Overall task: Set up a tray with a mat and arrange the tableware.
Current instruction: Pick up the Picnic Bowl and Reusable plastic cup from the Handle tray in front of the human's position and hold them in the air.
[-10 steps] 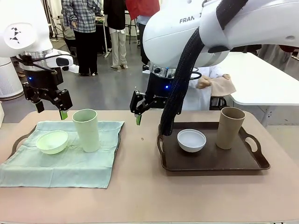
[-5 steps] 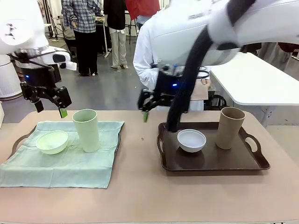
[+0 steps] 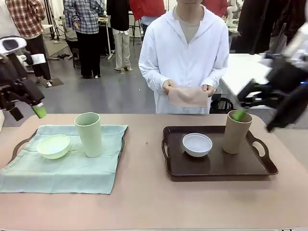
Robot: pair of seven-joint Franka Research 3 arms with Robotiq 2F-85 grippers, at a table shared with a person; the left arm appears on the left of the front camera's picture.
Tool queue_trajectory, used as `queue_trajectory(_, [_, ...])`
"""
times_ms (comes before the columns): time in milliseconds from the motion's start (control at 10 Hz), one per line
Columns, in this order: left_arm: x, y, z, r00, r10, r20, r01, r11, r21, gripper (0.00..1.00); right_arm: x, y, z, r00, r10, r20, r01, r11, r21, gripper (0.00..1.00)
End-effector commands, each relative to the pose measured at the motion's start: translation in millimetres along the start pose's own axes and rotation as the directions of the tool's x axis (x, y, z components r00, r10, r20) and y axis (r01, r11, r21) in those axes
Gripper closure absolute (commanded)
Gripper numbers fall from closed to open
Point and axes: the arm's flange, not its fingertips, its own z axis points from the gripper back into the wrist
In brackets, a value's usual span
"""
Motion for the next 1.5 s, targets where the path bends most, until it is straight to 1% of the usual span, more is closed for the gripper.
queue_trajectory(0, [-9,30,-1,0.999,0.040,0.001,-0.040,0.997,-0.072,0.00,-13,-47,13,0.997,-0.067,0.042,0.064,0.995,0.082,0.00])
queue_trajectory(100, [-10,30,-7,1.000,-0.001,0.011,0.001,1.000,-0.002,0.00,-10,-52,14,0.974,-0.218,0.053,0.214,0.974,0.069,0.00])
queue_trajectory(200, [-7,17,0,1.000,0.022,-0.004,-0.022,0.999,-0.034,0.00,-11,-31,16,0.999,-0.043,0.024,0.042,0.998,0.038,0.00])
queue_trajectory(300, [-7,17,0,1.000,0.022,-0.004,-0.022,0.999,-0.034,0.00,-11,-31,16,0.999,-0.043,0.024,0.042,0.998,0.038,0.00])
queue_trajectory(400, [-11,31,-2,1.000,0.031,-0.004,-0.031,0.999,-0.036,0.00,-16,-58,26,0.992,-0.119,0.051,0.116,0.992,0.052,0.00])
queue_trajectory(500, [-9,39,3,0.997,0.073,0.002,-0.072,0.992,-0.099,0.00,-1,-80,30,0.996,-0.088,0.033,0.082,0.984,0.157,0.00])
queue_trajectory(600, [-12,57,4,0.994,0.103,0.045,-0.096,0.986,-0.137,0.00,12,-122,43,0.996,-0.091,0.023,0.081,0.956,0.282,0.00])
queue_trajectory(700, [-18,80,13,0.982,0.158,0.102,-0.132,0.965,-0.225,0.00,16,-152,53,0.994,-0.107,0.021,0.092,0.923,0.373,0.00])
queue_trajectory(800, [-26,101,16,0.964,0.215,0.158,-0.157,0.936,-0.315,0.00,15,-179,59,0.994,-0.108,0.029,0.081,0.878,0.472,0.00])
queue_trajectory(900, [-33,121,18,0.948,0.251,0.196,-0.160,0.908,-0.387,0.00,12,-204,58,0.991,-0.129,0.030,0.091,0.829,0.552,0.00])
queue_trajectory(1000, [-45,141,20,0.921,0.312,0.233,-0.167,0.858,-0.487,0.00,3,-231,51,0.986,-0.160,0.036,0.102,0.771,0.629,0.00])
queue_trajectory(1100, [-52,158,22,0.895,0.361,0.263,-0.166,0.815,-0.556,0.00,-5,-252,42,0.982,-0.186,0.044,0.104,0.713,0.694,0.00])
queue_trajectory(1200, [-58,171,21,0.873,0.401,0.279,-0.166,0.780,-0.603,0.00,-11,-273,31,0.976,-0.214,0.044,0.113,0.667,0.736,0.00])
queue_trajectory(1300, [-63,184,24,0.854,0.435,0.285,-0.164,0.745,-0.647,0.00,-17,-290,20,0.971,-0.236,0.049,0.109,0.610,0.785,0.00])
queue_trajectory(1400, [-69,191,22,0.838,0.454,0.302,-0.143,0.718,-0.682,0.00,-19,-304,11,0.967,-0.253,0.041,0.116,0.573,0.811,0.00])
